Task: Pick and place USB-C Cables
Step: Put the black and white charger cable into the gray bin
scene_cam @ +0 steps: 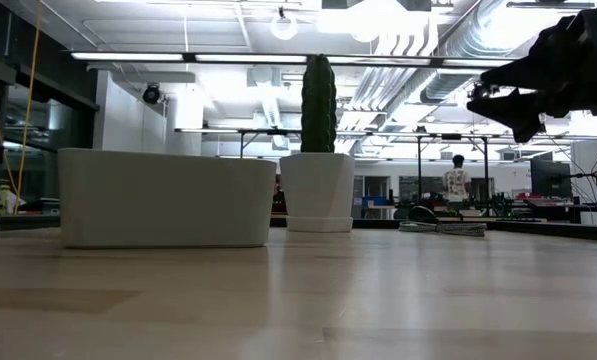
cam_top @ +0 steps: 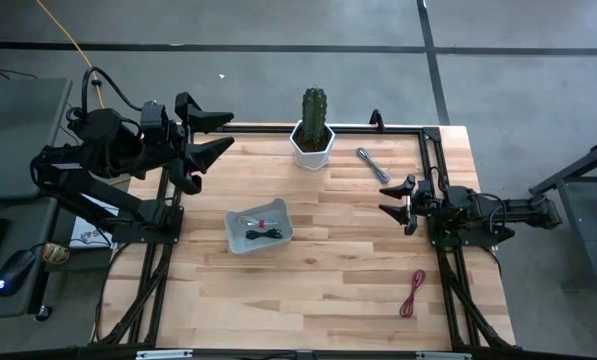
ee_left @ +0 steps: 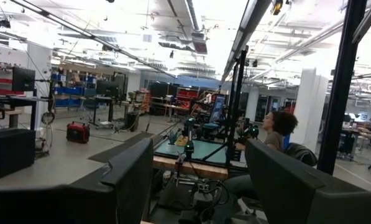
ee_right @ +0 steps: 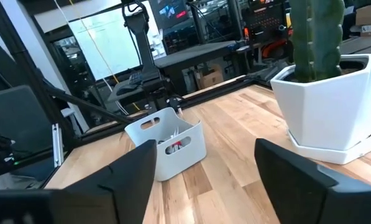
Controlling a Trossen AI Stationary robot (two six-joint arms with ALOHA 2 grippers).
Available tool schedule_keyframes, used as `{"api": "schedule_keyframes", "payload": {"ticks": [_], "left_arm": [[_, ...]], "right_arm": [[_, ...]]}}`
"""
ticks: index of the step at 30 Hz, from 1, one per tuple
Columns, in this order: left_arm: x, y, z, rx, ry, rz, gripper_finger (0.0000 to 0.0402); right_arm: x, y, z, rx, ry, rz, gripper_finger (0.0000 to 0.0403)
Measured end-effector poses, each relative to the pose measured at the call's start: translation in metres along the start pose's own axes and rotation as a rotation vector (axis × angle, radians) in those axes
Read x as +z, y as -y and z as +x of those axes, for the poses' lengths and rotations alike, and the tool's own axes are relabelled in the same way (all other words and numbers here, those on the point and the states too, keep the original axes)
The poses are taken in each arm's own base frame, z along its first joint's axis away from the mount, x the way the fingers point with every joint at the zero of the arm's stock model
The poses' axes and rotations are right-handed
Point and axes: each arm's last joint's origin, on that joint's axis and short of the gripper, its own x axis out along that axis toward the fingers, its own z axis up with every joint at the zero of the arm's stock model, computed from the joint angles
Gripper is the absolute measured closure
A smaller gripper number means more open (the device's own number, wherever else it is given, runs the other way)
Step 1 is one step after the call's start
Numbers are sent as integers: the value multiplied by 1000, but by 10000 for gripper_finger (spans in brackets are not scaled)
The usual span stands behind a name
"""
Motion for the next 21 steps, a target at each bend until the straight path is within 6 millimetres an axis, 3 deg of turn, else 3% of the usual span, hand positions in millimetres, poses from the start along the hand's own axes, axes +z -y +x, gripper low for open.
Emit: {"api": "schedule_keyframes", "payload": {"ticks": [16, 21], "left_arm": [[0, 0, 0, 12, 1, 2, 165], [0, 0, 0, 12, 1, 2, 165]], "right_arm": [[2, -1, 0, 26, -5, 0, 132], [32, -9, -6, 43, 90, -17, 132]]}}
